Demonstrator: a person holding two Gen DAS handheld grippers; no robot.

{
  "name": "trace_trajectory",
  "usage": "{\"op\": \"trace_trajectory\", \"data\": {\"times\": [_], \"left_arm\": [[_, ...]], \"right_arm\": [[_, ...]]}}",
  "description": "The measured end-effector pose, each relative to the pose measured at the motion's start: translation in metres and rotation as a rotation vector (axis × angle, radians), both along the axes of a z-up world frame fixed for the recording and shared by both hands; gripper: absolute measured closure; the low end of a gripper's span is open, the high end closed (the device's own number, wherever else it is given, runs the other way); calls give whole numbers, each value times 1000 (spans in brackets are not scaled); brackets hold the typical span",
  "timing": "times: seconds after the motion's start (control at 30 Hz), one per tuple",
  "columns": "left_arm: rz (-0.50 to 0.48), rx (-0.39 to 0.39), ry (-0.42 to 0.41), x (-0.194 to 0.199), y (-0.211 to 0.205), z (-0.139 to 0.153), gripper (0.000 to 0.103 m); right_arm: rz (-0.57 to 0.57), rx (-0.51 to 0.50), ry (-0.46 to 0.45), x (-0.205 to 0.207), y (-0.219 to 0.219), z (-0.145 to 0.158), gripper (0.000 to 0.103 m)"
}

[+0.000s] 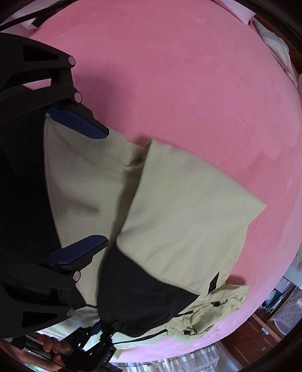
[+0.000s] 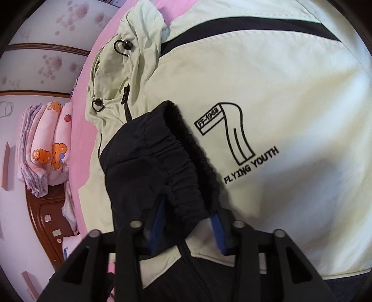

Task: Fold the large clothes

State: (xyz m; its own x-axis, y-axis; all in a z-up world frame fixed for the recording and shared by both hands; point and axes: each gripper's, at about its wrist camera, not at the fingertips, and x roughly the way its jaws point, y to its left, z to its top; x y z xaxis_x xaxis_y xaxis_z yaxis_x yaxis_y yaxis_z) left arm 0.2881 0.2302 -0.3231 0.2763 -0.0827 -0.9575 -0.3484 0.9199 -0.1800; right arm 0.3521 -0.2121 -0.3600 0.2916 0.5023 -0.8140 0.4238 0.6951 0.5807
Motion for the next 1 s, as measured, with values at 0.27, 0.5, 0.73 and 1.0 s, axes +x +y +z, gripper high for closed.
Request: {"op": "trace_trajectory", "data": {"times": [0.27, 0.5, 0.73, 1.0], "left_arm": [[2, 20, -16, 2, 20, -21, 20], [42, 81, -49, -7, 32, -32, 39], [84, 31, -74, -7, 46, -29, 64], [128, -6, -89, -15, 51, -25, 68]], "right_arm": [[-18, -16, -130, 11, -3, 25, 94], [-14, -30, -292, 22, -7, 78, 94], [-47, -57, -336, 12, -26, 108, 94], [-124, -82, -295, -9, -52, 104, 94]]}}
